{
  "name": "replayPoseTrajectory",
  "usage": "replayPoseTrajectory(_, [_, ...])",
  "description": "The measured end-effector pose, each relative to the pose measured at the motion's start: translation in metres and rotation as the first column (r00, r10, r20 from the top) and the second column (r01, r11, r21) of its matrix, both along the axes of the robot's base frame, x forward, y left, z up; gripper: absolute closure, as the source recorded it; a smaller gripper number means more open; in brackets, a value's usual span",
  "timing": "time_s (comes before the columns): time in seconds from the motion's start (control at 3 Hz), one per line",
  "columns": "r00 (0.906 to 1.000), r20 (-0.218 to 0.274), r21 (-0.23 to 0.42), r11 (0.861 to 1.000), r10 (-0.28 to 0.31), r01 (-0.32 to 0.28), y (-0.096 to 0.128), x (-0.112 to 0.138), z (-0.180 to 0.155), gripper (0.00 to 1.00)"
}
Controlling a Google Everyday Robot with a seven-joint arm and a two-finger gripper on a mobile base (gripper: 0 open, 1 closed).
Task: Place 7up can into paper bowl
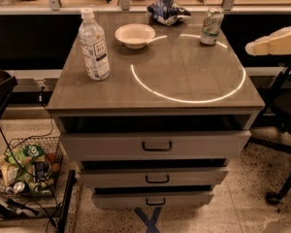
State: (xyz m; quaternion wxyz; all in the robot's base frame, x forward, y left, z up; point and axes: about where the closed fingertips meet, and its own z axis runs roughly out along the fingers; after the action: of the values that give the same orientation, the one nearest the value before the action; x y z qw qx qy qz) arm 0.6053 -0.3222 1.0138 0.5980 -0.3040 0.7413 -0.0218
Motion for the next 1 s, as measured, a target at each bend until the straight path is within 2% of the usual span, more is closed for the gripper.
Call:
replayPoseTrajectory(0.33, [0.9998, 0.012, 0.07, 0.997, -0.019, 0.018, 0.007, 0.006, -0.008, 0.0])
replayPoseTrajectory(0.67, [0.9973, 0.07, 0.212, 0.977, -0.02, 0.005, 0.027, 0.037, -0.02, 0.0])
replayPoseTrajectory(1.0, [0.9948, 0.102, 0.282, 0.959, 0.004, -0.033, 0.043, 0.075, -0.026, 0.0])
